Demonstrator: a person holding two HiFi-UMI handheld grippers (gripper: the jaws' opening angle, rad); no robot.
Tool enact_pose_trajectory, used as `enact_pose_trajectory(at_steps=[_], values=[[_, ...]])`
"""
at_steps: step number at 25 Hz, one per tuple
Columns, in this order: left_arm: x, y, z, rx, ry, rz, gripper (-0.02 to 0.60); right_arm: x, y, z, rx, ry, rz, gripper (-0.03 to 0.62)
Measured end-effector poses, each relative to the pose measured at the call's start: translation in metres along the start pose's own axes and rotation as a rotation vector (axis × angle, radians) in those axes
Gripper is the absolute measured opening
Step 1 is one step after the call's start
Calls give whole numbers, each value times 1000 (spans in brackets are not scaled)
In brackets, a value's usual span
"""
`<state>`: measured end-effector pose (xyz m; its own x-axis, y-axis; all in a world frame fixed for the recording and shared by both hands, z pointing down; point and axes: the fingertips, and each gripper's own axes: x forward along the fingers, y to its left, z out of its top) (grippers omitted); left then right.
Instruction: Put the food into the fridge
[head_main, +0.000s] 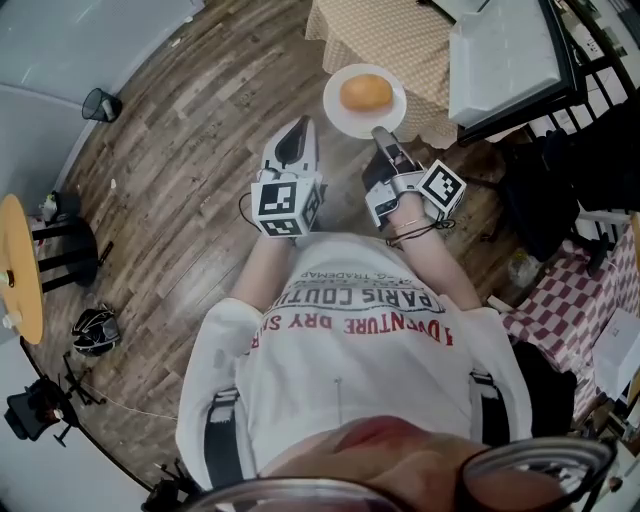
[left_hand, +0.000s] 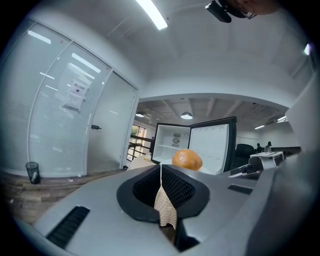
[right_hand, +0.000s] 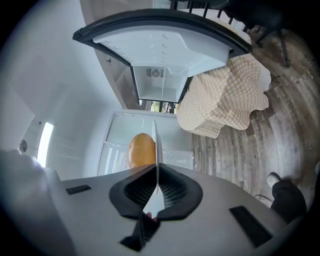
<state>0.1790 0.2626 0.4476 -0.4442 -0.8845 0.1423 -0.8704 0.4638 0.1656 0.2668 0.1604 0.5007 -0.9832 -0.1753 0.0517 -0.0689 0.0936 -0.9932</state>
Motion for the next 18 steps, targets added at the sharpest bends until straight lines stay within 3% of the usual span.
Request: enact_pose_trajectory(at_steps=[13, 18], values=[[98, 185, 46, 56, 48, -118, 28, 188, 14, -21, 6, -146, -40, 34], [118, 202, 47, 45, 47, -146, 28, 207, 15, -19, 12, -162, -52, 34]])
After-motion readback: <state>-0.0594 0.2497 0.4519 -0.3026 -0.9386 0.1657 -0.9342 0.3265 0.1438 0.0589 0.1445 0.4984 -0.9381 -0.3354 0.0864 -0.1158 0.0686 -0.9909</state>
